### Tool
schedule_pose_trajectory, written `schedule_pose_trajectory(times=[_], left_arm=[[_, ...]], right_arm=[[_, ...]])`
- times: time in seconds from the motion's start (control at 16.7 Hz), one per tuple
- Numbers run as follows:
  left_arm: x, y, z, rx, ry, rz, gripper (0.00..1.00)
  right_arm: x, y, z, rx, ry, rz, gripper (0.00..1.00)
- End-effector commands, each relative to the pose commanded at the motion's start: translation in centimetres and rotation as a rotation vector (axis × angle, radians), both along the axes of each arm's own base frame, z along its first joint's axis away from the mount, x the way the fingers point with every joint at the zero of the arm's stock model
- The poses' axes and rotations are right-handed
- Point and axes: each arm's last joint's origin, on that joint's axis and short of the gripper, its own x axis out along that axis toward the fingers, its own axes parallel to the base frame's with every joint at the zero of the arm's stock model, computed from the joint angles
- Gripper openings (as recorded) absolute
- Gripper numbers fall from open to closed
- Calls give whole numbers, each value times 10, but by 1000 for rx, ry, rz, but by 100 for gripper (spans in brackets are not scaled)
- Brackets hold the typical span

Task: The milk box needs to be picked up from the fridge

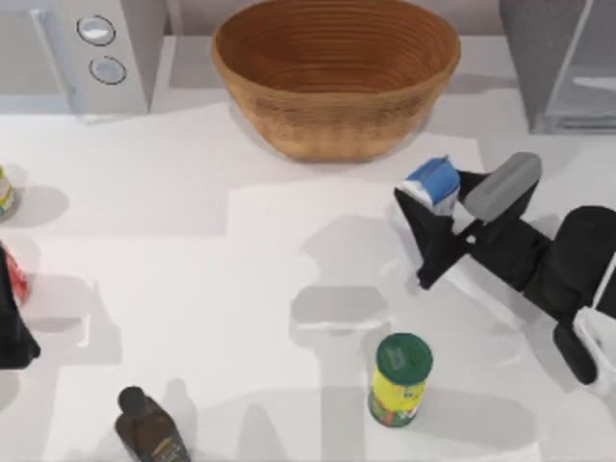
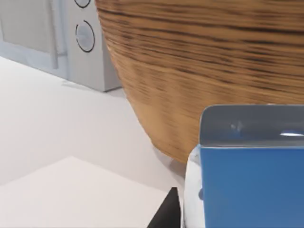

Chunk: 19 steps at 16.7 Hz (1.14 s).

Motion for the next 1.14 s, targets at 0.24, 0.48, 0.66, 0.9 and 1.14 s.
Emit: schedule_pose_trajectory(times=[0.24,0.48,0.66,0.9,1.14], left_arm=[[0,0,0,0,0,0,100],[0,0,0,0,0,0,100],[0,0,0,0,0,0,100],[0,0,0,0,0,0,100],[0,0,0,0,0,0,100]], right_arm=[[0,0,0,0,0,0,30],[0,0,0,0,0,0,60],[0,0,0,0,0,0,83],[0,0,0,0,0,0,100],[0,0,0,0,0,0,100]])
